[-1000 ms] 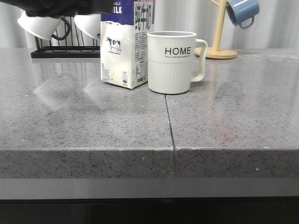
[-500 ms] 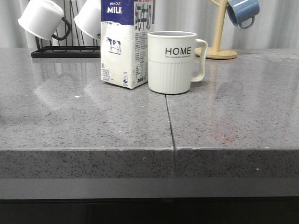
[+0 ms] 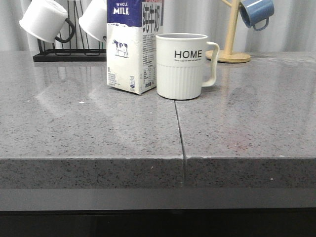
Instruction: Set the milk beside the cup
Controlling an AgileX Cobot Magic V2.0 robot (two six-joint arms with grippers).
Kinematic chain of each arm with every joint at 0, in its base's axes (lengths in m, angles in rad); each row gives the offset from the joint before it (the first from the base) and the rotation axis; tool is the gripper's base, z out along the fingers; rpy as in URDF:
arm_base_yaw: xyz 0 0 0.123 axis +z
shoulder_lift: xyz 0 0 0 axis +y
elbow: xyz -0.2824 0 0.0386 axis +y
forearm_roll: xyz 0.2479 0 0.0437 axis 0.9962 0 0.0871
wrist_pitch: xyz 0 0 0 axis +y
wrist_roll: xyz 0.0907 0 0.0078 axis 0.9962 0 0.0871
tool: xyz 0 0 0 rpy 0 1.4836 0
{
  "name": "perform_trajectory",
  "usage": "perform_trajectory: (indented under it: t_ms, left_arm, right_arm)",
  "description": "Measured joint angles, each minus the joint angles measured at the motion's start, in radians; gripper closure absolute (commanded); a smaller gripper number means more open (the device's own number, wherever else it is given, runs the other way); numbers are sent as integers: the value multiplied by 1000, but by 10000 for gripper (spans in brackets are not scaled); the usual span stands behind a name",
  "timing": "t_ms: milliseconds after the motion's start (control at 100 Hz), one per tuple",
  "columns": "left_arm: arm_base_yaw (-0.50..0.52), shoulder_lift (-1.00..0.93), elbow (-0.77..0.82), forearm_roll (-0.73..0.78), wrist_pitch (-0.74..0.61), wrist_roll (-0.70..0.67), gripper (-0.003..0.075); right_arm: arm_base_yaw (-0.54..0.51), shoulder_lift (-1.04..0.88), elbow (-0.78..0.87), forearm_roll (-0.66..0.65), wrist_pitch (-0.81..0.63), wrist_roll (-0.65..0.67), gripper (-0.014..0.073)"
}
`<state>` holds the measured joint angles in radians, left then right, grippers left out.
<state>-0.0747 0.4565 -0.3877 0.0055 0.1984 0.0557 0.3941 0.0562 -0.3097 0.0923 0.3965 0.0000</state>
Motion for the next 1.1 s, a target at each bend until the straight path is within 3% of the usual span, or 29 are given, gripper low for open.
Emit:
perform_trajectory:
  t_ms: [360, 730, 1100]
  left_arm:
    - [24, -255, 92, 13, 33, 0, 741]
    - [24, -383, 226, 15, 33, 0, 741]
    - [40, -461, 384, 15, -51, 0, 741]
  right_arm:
    - [0, 0, 0, 0, 0, 0, 659]
    - [0, 0, 0, 0, 0, 0, 659]
    - [0, 0, 0, 0, 2, 0, 659]
